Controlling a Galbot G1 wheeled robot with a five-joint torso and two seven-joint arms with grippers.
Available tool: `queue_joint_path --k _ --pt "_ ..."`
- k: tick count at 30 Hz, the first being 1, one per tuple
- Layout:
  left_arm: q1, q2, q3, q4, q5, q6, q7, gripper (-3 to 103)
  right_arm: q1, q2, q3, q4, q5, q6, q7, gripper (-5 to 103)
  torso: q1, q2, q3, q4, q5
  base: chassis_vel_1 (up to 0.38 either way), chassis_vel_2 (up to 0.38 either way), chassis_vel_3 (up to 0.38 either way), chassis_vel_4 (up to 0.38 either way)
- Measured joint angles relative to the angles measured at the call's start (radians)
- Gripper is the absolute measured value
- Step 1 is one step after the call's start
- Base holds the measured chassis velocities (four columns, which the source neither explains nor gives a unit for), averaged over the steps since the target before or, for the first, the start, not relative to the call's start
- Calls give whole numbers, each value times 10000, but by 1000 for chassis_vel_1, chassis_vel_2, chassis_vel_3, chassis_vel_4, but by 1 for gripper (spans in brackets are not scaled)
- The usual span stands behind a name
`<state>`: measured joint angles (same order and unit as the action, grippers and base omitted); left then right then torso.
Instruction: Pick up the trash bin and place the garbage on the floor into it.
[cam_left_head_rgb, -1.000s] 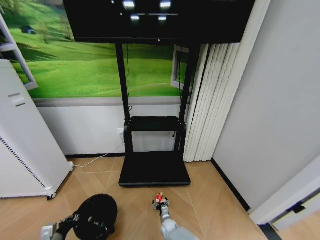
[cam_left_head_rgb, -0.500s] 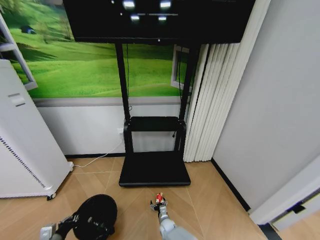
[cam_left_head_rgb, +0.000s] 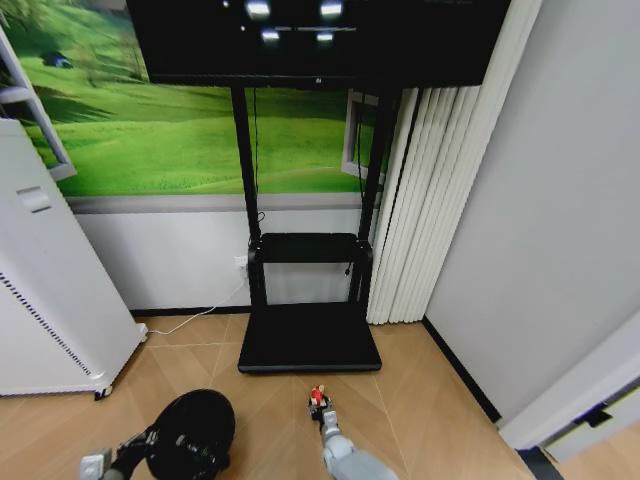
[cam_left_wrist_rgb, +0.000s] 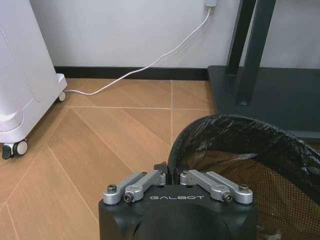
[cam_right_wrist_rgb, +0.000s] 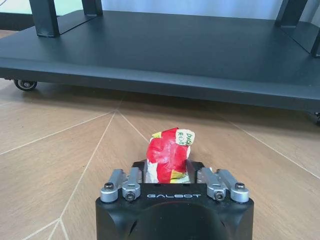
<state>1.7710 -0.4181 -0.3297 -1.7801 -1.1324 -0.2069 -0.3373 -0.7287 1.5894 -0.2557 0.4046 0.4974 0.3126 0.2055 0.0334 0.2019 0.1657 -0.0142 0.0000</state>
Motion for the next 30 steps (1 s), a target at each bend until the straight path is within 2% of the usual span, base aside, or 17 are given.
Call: queue_joint_path --k 2,3,4,5,7,9,13,18,22,23,24,26,27,29,30 --pt "-9 11 10 -11 -4 0 -3 7 -20 -26 2 22 2 4 -14 42 0 0 0 0 0 0 0 0 0" --pt "-11 28 11 -18 -5 0 -8 7 -63 -94 -8 105 12 10 -19 32 0 0 0 0 0 0 0 0 0" --pt "-5 40 10 -27 -5 0 -11 7 -96 -157 -26 174 25 17 -19 32 0 0 0 0 0 0 0 0 0" --pt "20 55 -3 -46 -7 0 -12 7 -154 -244 -56 300 50 32 -16 24 0 0 0 0 0 0 0 0 0" --pt "61 62 -27 -61 -7 0 -12 7 -194 -323 -77 394 58 59 0 24 0 0 0 0 0 0 0 0 0" --pt "207 69 -109 -89 4 0 -13 7 -349 -573 -194 776 115 139 130 18 0 0 0 1 0 0 0 0 0" --pt "239 72 -128 -110 -5 3 -17 7 -532 -893 -343 1274 140 320 340 17 0 0 0 1 0 0 0 0 0" --pt "-60 474 109 -154 -238 24 -109 7 -1015 -1623 -475 2502 -162 566 907 17 0 0 0 1 1 0 0 0 0" --pt "-338 758 309 -227 -450 45 -215 7 -1277 -2066 -511 3321 -236 667 1027 17 0 -1 0 -1 1 0 0 0 0" --pt "-434 974 352 -310 -698 91 -266 7 -1421 -2364 -543 3929 -262 750 1033 17 -1 -1 0 -1 0 0 0 0 0" --pt "-434 974 352 -310 -698 91 -266 7 -1421 -2364 -543 3929 -262 750 1033 17 -1 -1 0 -1 0 0 0 0 0" --pt "-564 1319 361 -342 -958 125 -304 7 -1702 -2958 -627 5237 -366 834 1021 17 0 0 0 0 4 0 0 0 0" --pt "-564 1319 361 -342 -958 125 -304 7 -1702 -2958 -627 5237 -366 834 1021 17 0 0 0 0 4 0 0 0 0" --pt "-637 1580 365 -411 -1125 168 -356 7 -1939 -3679 -682 6524 -448 854 1035 17 0 -1 0 0 1 0 0 0 0" --pt "-637 1580 365 -411 -1125 168 -356 7 -1939 -3679 -682 6524 -448 854 1035 17 0 -1 0 0 1 0 0 0 0"
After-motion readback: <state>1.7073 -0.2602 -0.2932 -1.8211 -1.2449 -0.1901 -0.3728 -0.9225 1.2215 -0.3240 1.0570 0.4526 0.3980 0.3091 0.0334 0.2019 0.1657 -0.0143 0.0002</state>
